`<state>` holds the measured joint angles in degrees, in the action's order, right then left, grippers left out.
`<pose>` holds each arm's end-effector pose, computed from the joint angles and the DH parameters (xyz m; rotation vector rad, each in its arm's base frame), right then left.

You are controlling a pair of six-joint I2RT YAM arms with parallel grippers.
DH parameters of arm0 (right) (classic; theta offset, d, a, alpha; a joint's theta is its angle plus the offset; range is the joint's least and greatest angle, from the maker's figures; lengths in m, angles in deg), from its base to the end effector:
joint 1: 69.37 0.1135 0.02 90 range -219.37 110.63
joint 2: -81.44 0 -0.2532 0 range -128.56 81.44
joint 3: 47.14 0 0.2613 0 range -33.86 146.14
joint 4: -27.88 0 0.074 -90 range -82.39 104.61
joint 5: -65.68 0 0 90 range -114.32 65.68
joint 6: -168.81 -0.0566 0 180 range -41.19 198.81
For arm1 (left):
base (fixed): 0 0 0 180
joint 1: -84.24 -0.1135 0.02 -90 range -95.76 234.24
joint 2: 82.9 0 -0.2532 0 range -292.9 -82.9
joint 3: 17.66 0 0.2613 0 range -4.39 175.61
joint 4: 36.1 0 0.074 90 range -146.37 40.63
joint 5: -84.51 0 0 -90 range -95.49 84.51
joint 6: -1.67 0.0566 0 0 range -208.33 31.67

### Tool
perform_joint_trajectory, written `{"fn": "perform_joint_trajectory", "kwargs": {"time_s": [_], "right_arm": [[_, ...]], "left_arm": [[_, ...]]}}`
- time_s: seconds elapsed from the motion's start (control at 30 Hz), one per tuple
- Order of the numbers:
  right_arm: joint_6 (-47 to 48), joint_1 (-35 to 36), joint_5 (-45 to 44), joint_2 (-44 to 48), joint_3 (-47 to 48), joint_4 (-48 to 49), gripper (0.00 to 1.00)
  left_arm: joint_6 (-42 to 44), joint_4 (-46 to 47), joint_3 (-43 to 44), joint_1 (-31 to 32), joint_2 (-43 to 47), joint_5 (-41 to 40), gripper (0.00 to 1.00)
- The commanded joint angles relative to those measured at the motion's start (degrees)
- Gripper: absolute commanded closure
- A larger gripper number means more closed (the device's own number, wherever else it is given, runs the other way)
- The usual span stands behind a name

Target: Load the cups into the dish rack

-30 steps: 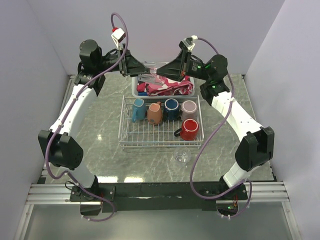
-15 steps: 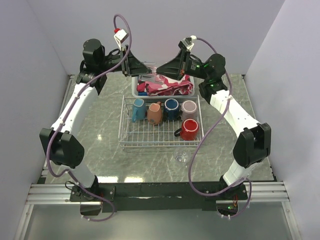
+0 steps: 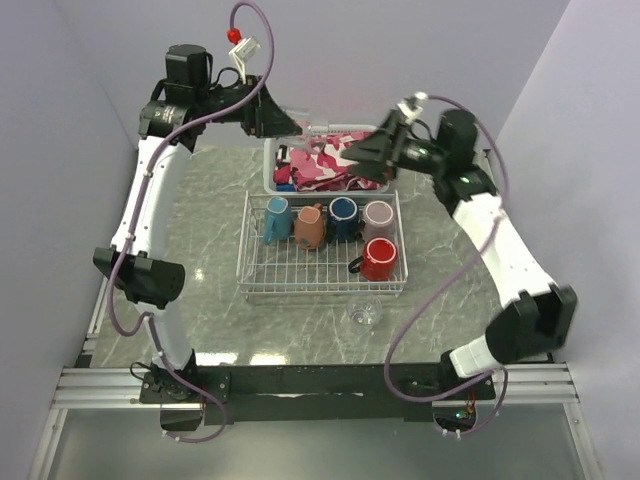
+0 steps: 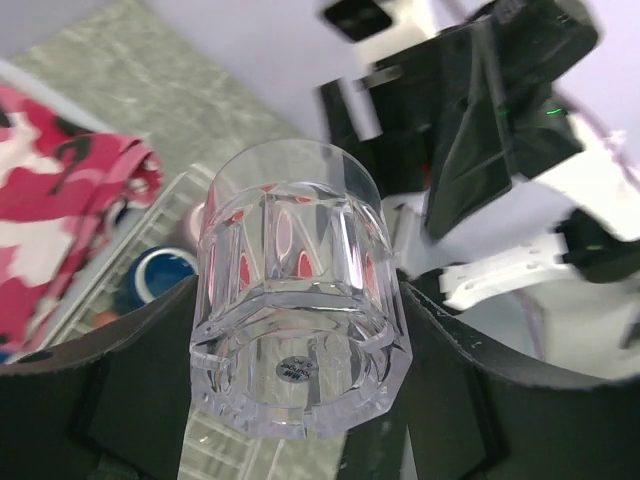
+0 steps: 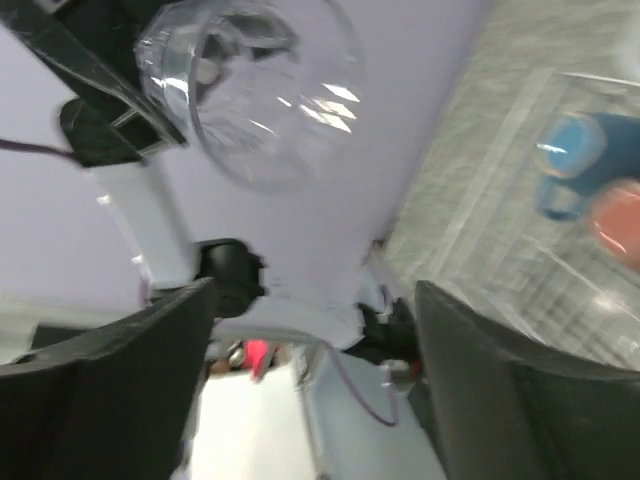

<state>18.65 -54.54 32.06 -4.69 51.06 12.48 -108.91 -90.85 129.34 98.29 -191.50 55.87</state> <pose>0.3394 0.1386 0.4146 -0.1404 1.9301 1.7262 0.3785 -0.1459 0.4873 0.6826 1.8076 -1.3937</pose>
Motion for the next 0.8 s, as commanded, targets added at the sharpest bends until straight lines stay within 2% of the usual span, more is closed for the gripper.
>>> {"fn": "perform_joint_trajectory", "kwargs": {"time_s": [0.0,0.07,0.1,0.13,0.2,0.37,0.5,0.77], "right_arm": [[12.68,-5.33,-4.16,12.89,-6.16,-14.8,0.02],[16.02,-7.0,-8.38,18.96,-7.49,-20.33,0.0],[17.08,-7.53,-9.61,20.81,-7.67,-22.2,0.0],[17.79,-7.97,-12.06,24.13,-7.93,-23.69,0.0],[18.15,-9.29,-13.48,27.4,-8.98,-25.37,0.0],[18.94,-10.35,-17.44,32.86,-9.95,-30.2,0.0],[18.68,-11.22,-16.3,34.88,-11.36,-31.27,0.0],[19.82,-12.1,-17.0,37.35,-12.24,-33.99,0.0]], "left_arm": [[17.02,-14.14,6.09,2.55,0.84,-6.76,0.99],[24.23,-19.25,6.98,6.41,1.28,-14.05,0.99],[30.19,-19.52,3.24,8.18,2.24,-17.38,0.99],[32.94,-19.17,0.77,10.02,4.51,-24.55,0.99],[38.65,-18.99,-4.41,13.98,5.76,-28.21,0.99],[42.55,-23.21,-6.11,16.45,1.64,-29.9,0.99],[43.87,-22.33,-11.55,18.12,-0.21,-32.79,0.99],[44.57,-21.46,-16.66,24.53,-3.99,-39.12,0.99]]}}
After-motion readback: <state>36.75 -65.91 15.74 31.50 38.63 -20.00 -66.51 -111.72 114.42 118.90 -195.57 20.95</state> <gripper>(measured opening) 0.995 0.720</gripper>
